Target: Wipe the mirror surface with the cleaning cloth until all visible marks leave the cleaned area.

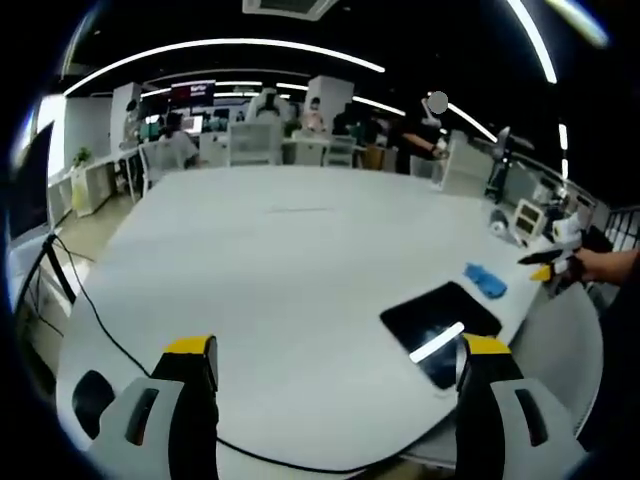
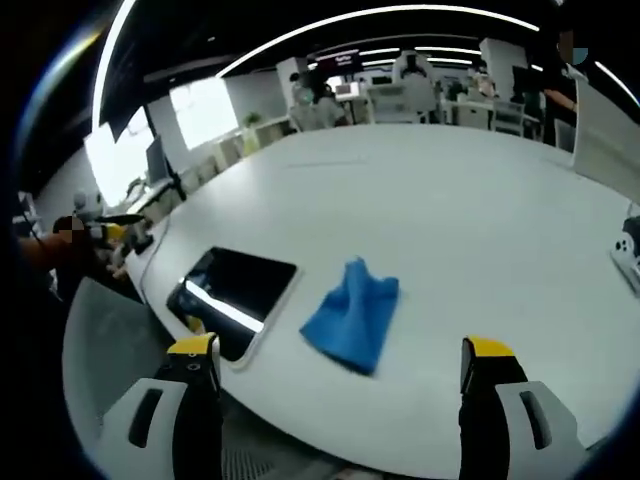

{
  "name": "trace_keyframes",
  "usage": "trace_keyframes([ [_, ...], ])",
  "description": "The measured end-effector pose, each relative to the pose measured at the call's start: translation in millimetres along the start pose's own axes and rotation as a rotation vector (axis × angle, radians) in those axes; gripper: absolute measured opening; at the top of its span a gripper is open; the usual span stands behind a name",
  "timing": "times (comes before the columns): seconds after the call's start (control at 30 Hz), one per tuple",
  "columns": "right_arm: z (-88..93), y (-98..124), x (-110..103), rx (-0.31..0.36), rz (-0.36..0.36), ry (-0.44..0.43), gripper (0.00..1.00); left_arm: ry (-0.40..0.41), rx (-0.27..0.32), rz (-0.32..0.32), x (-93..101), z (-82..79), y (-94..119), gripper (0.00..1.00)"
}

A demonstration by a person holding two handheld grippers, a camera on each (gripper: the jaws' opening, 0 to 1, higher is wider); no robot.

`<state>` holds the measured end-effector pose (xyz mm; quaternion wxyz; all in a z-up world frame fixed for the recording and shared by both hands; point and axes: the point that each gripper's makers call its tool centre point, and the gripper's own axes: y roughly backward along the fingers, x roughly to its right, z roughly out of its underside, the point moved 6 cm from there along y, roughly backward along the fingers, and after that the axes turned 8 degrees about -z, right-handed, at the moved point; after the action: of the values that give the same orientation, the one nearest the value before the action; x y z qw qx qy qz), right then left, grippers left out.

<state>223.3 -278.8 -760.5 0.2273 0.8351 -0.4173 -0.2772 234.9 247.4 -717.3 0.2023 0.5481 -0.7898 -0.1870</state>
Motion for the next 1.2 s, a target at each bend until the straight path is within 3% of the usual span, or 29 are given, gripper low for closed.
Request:
trace_keyframes([
  [0.23, -5.8, -7.3, -3.2, -0.011, -0.013, 0.045, 1.00, -0.021, 0.026, -0.022, -0.8, 1.2, 0.3, 1.00],
  [0.53, -4.6, -0.4, 4.6, 0.022, 0.037, 0.015, 1.00, -0.034, 0.027, -0.028, -11.4, 4.3, 1.0, 1.00],
  [0.8, -3.8, -2.0, 0.9, 0.019, 0.049, 0.010, 1.00, -0.039, 0.027, 0.001, -6.7, 0.3, 0.3, 1.00],
  [1.2, -2.5, -1.2, 2.9, 0.031, 0.070, 0.006, 1.00, -0.031, 0.013, -0.023, -9.8, 8.9, -0.6, 1.00],
])
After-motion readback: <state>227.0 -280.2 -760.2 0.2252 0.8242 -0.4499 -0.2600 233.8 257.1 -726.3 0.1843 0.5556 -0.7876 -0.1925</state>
